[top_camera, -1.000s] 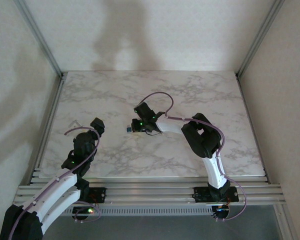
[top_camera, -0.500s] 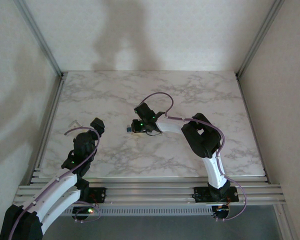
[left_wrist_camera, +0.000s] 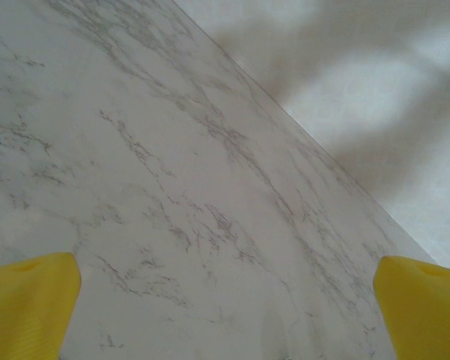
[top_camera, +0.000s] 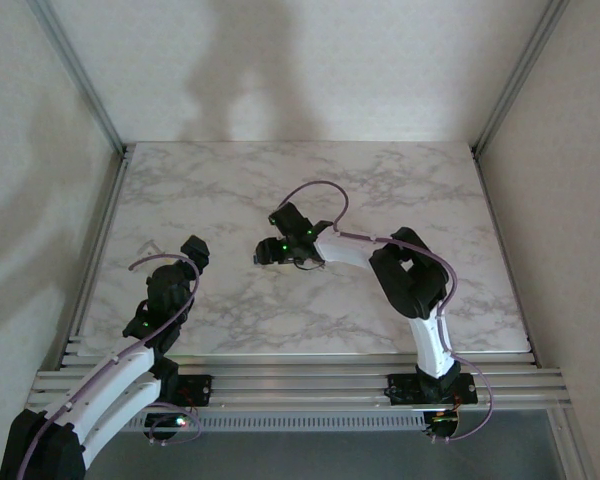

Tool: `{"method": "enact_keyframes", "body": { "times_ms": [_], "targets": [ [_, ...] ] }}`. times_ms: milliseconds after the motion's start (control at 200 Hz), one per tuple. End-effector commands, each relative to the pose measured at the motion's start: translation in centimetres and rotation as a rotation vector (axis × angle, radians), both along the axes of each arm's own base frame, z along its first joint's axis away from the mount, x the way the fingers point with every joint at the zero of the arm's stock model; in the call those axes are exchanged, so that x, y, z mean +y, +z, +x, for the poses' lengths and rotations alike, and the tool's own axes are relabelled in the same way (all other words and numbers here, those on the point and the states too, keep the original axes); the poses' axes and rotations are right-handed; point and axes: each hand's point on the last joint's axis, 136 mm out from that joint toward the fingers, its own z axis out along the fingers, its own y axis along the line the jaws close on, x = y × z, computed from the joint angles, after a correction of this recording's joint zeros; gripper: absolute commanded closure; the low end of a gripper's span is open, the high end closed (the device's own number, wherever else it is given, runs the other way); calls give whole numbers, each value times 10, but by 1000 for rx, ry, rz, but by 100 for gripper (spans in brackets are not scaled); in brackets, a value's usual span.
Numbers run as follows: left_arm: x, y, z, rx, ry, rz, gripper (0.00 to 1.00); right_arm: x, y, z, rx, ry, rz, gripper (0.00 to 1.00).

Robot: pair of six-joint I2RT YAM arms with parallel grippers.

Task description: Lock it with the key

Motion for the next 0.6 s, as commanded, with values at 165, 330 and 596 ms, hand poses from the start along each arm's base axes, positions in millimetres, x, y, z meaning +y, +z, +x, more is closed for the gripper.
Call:
{"method": "enact_keyframes", "body": {
  "times_ms": [165, 330, 596],
  "targets": [
    [5, 3, -1, -12, 28, 5, 0, 6, 81, -5, -137, 56, 91, 1],
    [5, 3, -1, -13, 27, 6, 0, -1, 122, -15, -272, 98, 98, 1],
    [8, 4, -4, -28, 37, 15, 0, -38, 193, -31, -565, 100, 114, 1]
  ]
}}
